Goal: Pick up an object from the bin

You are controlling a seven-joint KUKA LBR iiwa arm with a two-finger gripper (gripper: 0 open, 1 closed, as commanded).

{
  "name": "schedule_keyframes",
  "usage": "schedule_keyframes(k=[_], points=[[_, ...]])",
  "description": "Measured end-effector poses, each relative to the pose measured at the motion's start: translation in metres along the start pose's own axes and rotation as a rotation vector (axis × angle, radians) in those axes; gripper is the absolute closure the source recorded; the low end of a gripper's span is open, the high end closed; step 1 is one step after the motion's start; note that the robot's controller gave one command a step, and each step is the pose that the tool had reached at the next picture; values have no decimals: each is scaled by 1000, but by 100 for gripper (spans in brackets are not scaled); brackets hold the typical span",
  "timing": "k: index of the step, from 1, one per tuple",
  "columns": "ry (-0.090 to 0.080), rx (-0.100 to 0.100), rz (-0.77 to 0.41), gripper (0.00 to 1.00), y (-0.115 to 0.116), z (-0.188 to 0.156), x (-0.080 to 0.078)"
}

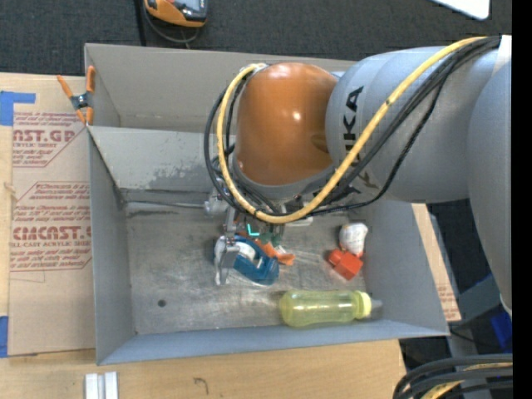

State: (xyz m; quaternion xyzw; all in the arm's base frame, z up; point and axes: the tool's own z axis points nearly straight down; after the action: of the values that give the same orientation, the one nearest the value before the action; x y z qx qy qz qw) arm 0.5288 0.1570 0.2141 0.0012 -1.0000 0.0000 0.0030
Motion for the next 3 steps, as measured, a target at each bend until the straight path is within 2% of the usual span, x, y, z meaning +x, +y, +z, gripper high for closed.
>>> schedule_keyframes(k=[1, 2, 3], points=[[-7, -1, 1, 0, -1, -4, -2], [-11, -2, -56, 0, -47, 25, -7], [-8, 4, -202, 0, -76, 62, -15]])
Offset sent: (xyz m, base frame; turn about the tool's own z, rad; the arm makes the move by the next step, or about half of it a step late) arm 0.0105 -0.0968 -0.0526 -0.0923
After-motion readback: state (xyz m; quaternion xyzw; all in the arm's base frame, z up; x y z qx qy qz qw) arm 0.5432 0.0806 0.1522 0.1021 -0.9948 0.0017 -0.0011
